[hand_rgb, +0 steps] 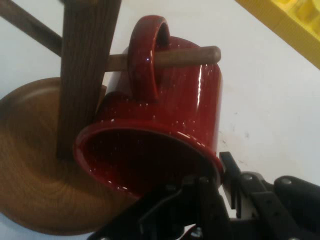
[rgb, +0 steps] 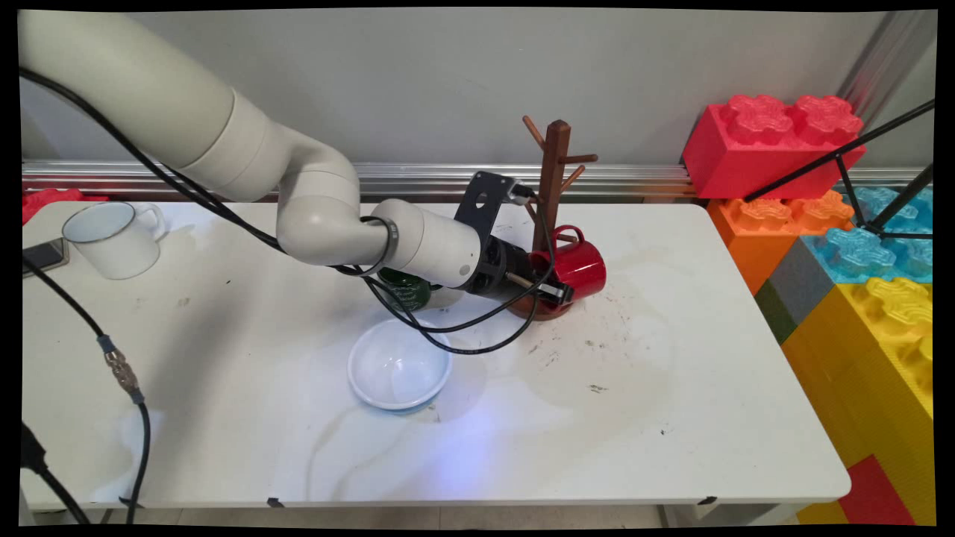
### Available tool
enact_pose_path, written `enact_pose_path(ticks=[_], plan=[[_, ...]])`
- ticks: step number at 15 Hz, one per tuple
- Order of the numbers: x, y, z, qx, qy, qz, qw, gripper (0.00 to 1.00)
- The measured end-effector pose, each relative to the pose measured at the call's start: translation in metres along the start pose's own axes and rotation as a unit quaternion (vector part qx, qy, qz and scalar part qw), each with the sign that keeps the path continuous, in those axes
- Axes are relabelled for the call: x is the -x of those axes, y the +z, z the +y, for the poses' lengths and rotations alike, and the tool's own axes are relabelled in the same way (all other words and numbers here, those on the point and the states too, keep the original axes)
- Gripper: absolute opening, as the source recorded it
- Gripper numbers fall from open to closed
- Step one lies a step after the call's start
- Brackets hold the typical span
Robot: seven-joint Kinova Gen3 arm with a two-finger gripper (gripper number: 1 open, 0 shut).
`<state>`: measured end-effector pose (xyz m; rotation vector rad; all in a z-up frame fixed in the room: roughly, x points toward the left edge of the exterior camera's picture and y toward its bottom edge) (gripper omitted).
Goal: Place the picked object on the table
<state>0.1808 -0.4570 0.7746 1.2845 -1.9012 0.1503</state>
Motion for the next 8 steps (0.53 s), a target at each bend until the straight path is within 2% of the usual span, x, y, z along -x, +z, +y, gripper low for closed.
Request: enact_pose_path(ticks=[8], plan=[[-0.0036, -0.0094, 0.0041, 0.003, -0.002, 0.003, 1.0, 0.0]])
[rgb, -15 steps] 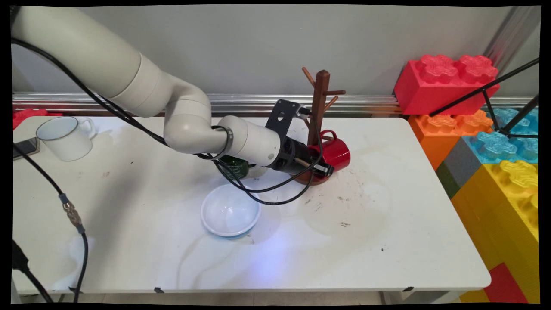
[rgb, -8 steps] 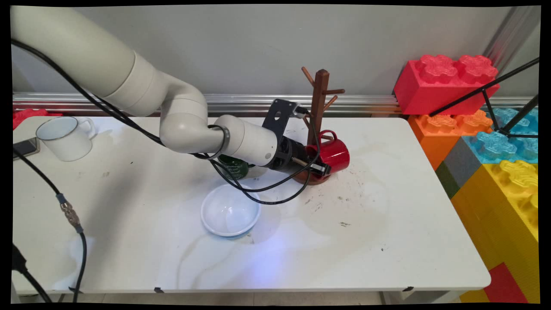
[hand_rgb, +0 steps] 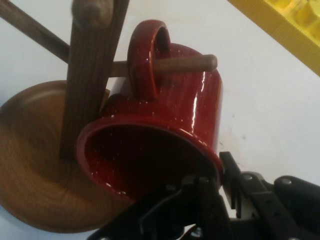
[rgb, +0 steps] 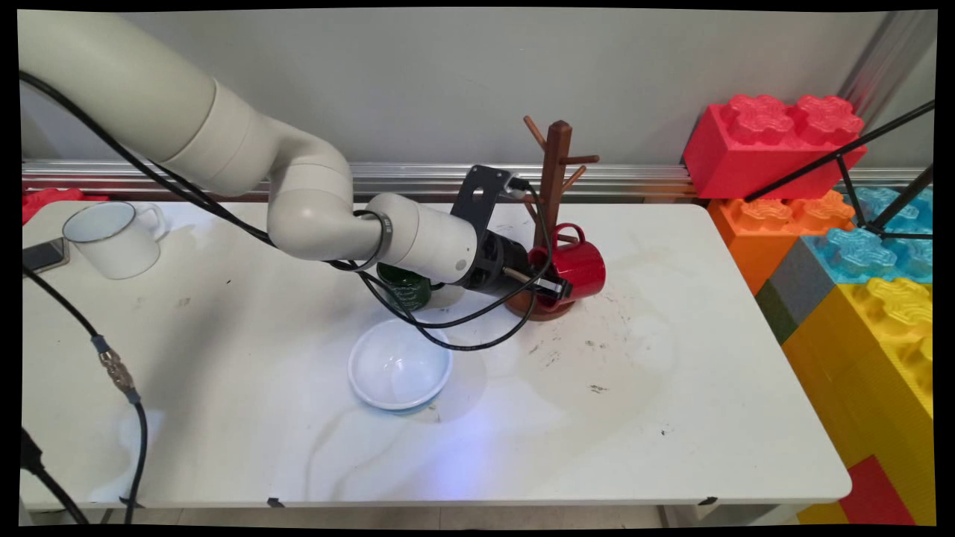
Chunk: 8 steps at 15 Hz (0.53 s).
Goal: Place the picked object on the table
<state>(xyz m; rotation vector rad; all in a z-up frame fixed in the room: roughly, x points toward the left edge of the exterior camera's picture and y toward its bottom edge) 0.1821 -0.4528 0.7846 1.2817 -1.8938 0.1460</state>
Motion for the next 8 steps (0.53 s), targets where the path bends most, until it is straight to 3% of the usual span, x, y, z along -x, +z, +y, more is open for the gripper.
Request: enact_pose_path(ticks=[8], plan=[[-0.009, -0.003, 0.012, 0.015, 0.007, 0.005, 0.9999, 0.0]])
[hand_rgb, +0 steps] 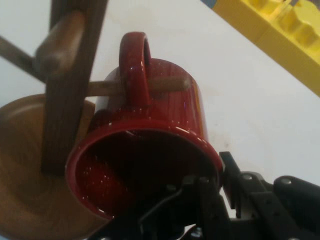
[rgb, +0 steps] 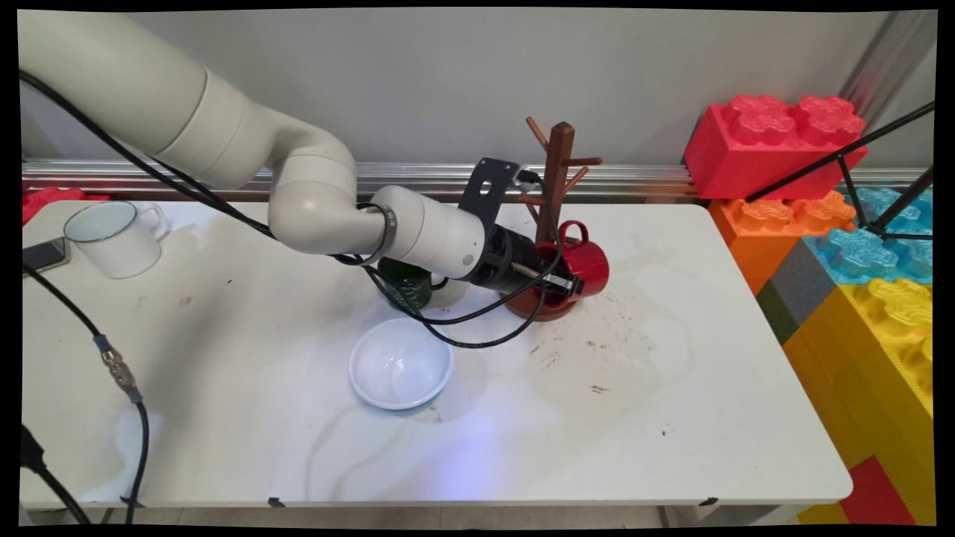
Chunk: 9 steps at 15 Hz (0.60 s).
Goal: Place the picked object on the table
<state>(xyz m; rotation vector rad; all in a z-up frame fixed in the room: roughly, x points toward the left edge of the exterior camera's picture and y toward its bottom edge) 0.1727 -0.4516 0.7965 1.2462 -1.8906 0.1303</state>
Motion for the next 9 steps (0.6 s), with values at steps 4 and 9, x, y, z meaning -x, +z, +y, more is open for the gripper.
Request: enact_pose_path(ticks=[4, 9], plan=[[-0.004, -0.002, 0.007, 0.008, 0.003, 0.002, 1.0, 0.0], [-0.007, -0.007, 0.021, 0.022, 0.005, 0.0, 0.9998, 0.0]])
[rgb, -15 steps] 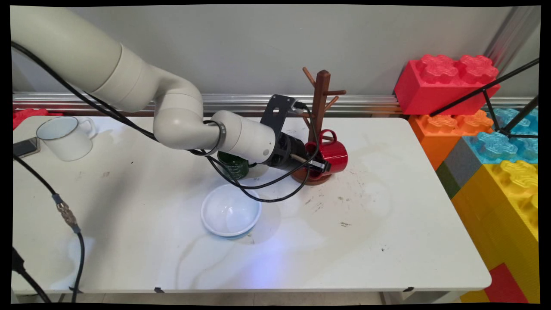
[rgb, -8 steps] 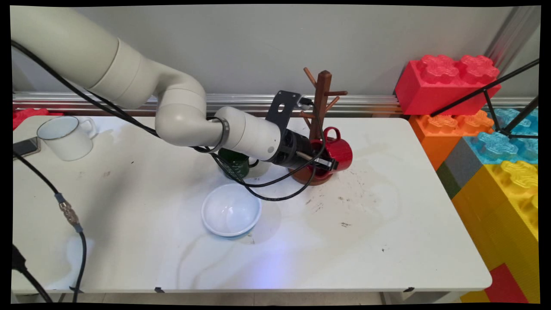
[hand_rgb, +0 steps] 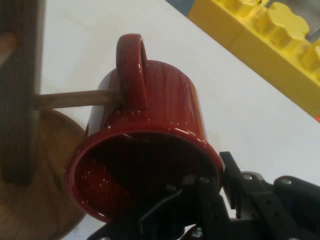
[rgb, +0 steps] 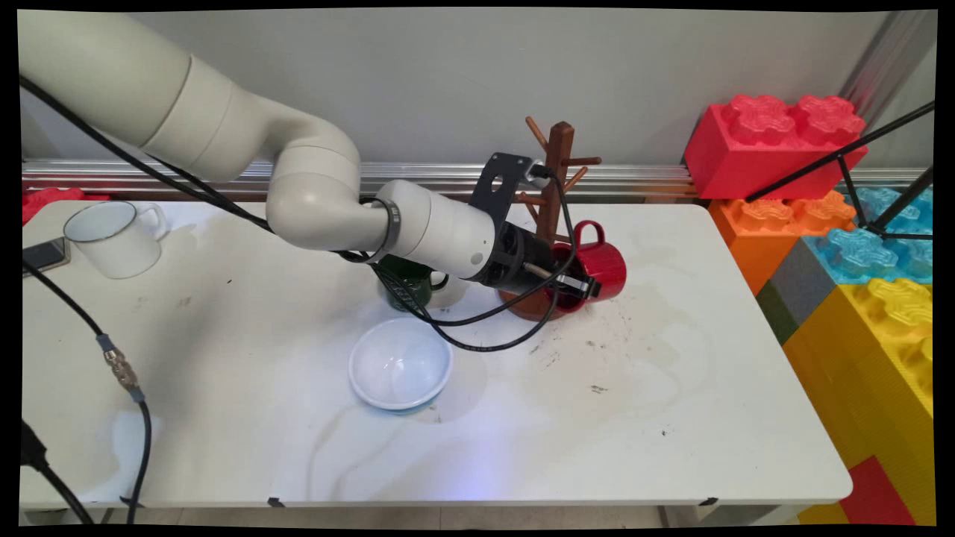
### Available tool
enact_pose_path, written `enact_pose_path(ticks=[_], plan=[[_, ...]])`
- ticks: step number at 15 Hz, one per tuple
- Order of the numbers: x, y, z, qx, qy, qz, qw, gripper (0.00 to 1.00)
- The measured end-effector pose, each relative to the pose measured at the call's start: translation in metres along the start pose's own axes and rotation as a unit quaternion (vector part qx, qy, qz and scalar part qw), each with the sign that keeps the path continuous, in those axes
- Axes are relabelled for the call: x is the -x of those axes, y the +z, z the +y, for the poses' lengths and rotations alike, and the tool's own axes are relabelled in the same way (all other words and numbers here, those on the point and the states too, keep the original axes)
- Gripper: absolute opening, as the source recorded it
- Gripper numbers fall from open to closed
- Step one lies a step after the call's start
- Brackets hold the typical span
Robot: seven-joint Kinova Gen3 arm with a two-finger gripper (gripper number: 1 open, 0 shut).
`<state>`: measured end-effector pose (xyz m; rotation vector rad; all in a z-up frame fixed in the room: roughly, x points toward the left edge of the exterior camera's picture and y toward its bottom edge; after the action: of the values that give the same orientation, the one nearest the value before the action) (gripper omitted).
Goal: Place the picked object on the table
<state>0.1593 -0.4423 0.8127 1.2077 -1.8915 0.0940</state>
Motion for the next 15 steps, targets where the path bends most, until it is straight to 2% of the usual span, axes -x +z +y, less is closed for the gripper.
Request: enact_pose_path(ticks=[10, 15], plan=[[0.002, -0.013, 0.023, 0.023, 0.001, -0.012, 0.9997, 0.0], [-0.002, -0.022, 0.031, 0.028, 0.008, -0.017, 0.9994, 0.0]])
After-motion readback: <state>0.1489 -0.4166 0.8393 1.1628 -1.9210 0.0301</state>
